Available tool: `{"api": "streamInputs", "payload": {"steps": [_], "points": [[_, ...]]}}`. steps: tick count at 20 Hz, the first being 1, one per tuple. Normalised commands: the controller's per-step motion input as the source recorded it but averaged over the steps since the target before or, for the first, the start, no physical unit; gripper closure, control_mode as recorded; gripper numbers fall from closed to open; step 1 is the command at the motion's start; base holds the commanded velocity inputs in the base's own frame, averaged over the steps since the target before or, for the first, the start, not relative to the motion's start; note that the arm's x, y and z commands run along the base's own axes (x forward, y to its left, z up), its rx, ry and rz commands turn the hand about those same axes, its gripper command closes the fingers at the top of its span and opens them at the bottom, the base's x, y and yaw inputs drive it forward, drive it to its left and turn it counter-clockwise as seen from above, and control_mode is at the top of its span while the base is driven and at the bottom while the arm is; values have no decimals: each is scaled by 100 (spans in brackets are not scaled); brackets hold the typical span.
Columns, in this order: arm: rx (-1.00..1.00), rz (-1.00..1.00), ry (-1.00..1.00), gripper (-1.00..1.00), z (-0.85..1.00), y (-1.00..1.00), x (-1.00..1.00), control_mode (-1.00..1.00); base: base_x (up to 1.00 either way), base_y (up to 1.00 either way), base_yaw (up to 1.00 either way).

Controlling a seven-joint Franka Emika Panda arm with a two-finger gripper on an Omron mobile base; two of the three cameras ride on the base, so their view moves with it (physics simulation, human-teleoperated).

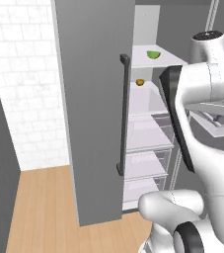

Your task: Grab a lemon wedge from the fridge and one ice cube from the ice bowl, and put them in the glass of lemonade.

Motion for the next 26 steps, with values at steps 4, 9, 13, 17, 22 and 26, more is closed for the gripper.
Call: {"api": "streamInputs", "payload": {"steps": [4, 9, 13, 17, 22, 26], "points": [[11, 33, -35, -100, -56, 15, 8, -100, 0, 0, 0], [15, 40, -29, -100, -46, 2, 29, -100, 0, 0, 0], [5, 30, -15, -100, 0, 5, 5, -100, 0, 0, 0], [0, 13, -10, -100, 5, 1, -4, -100, 0, 0, 0], [-6, 10, -16, -100, 30, 12, -11, -100, 0, 0, 0], [-10, 2, -1, -100, 29, 19, 0, -100, 0, 0, 0]]}}
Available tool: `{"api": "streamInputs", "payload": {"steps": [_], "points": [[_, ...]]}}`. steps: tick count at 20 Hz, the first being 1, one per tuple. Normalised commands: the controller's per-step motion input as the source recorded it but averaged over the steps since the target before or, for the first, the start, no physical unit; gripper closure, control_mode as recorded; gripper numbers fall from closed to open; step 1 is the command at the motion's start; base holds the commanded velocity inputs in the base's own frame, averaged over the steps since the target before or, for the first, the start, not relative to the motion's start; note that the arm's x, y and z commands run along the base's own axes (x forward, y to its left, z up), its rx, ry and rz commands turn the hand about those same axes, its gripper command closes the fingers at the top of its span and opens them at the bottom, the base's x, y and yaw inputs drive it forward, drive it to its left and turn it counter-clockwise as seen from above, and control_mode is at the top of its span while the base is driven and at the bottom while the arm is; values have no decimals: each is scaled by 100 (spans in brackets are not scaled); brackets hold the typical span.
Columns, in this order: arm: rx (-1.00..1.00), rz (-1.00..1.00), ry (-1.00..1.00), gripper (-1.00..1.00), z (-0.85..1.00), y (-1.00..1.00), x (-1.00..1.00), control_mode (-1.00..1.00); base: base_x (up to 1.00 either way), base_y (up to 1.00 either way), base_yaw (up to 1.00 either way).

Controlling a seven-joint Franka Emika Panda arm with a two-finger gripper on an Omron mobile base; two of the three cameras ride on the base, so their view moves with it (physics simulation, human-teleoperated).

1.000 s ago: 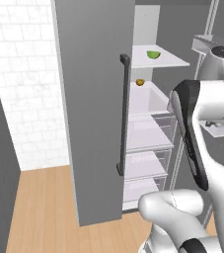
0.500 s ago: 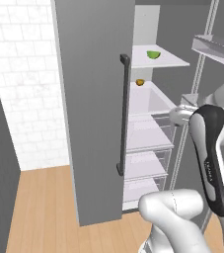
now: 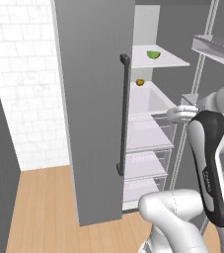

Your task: Grab a lemon wedge from the fridge and one ice cube from the ice bowl, and put them in the glass of lemonade.

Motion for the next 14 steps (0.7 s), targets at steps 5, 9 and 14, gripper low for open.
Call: {"api": "streamInputs", "payload": {"steps": [5, 9, 14], "points": [[0, 0, 0, -100, 0, 0, 0, -100, 0, 0, 0], [0, 0, 0, -100, 0, 0, 0, -100, 0, 0, 0], [0, 0, 0, -100, 0, 0, 0, -100, 0, 0, 0]]}}
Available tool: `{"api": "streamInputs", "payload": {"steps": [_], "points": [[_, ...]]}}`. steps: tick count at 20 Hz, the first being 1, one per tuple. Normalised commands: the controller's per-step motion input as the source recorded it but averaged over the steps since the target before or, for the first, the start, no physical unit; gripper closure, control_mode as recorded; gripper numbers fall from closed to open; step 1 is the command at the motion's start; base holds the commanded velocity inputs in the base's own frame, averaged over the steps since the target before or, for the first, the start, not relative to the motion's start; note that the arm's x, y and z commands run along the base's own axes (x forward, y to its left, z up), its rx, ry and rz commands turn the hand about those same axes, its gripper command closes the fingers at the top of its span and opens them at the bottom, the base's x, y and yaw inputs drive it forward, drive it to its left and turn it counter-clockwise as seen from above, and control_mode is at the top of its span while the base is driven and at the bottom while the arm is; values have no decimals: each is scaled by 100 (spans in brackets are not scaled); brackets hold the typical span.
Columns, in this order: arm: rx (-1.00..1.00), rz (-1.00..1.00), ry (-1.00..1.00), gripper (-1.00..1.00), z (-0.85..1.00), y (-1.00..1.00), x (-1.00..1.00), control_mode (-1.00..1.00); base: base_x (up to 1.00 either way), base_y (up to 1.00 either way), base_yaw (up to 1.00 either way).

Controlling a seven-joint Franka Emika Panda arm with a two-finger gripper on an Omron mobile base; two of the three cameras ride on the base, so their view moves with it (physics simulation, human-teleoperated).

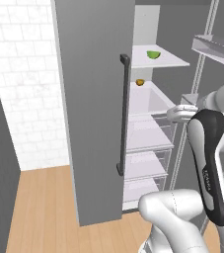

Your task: Grab a lemon wedge from the fridge and one ice cube from the ice bowl, and put them in the glass of lemonade.

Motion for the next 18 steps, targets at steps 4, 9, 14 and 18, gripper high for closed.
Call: {"api": "streamInputs", "payload": {"steps": [4, 9, 14, 18], "points": [[0, 0, 0, -100, 0, 0, 0, 100, 18, -39, 9], [0, 0, 0, -100, 0, 0, 0, 100, 75, -67, 10], [0, 0, 0, -100, 0, 0, 0, 100, 54, -12, -4], [0, 0, 0, -100, 0, 0, 0, 100, 53, 2, -22]]}}
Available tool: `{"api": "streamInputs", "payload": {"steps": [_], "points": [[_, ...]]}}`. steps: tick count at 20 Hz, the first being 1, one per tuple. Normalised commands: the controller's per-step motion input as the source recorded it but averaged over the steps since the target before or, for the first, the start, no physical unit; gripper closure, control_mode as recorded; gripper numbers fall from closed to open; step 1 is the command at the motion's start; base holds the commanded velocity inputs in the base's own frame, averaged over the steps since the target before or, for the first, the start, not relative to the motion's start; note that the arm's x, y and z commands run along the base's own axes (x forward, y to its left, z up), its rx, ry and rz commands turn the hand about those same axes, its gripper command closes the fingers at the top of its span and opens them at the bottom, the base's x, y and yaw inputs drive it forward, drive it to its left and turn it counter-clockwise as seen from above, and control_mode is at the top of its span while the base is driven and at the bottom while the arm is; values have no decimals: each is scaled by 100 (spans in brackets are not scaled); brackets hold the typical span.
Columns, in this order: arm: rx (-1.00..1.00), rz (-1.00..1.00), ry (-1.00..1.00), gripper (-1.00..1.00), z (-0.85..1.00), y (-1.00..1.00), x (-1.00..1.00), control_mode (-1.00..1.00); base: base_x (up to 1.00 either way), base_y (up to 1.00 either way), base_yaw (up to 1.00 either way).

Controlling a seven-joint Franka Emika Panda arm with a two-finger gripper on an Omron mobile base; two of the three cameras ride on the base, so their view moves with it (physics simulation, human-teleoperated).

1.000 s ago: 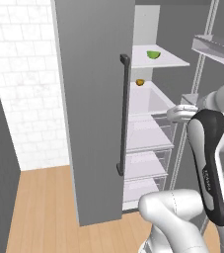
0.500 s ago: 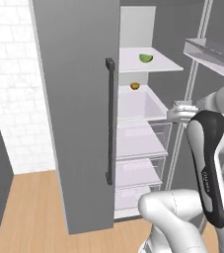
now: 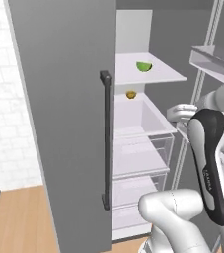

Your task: Grab a lemon wedge from the fridge and one ice cube from the ice bowl, and put them in the glass of lemonade.

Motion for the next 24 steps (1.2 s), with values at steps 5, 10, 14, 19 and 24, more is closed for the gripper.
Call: {"api": "streamInputs", "payload": {"steps": [5, 10, 14, 19, 24], "points": [[0, 0, 0, -100, 0, 0, 0, 100, 52, 0, -20], [0, 0, 0, -100, 0, 0, 0, 100, 66, 0, -5], [0, 0, 0, -100, 0, 0, 0, 100, 43, 0, 0], [0, 0, 0, -100, 0, 0, 0, 100, 36, 0, 0], [0, 0, 0, -100, 0, 0, 0, 100, 1, -25, 1]]}}
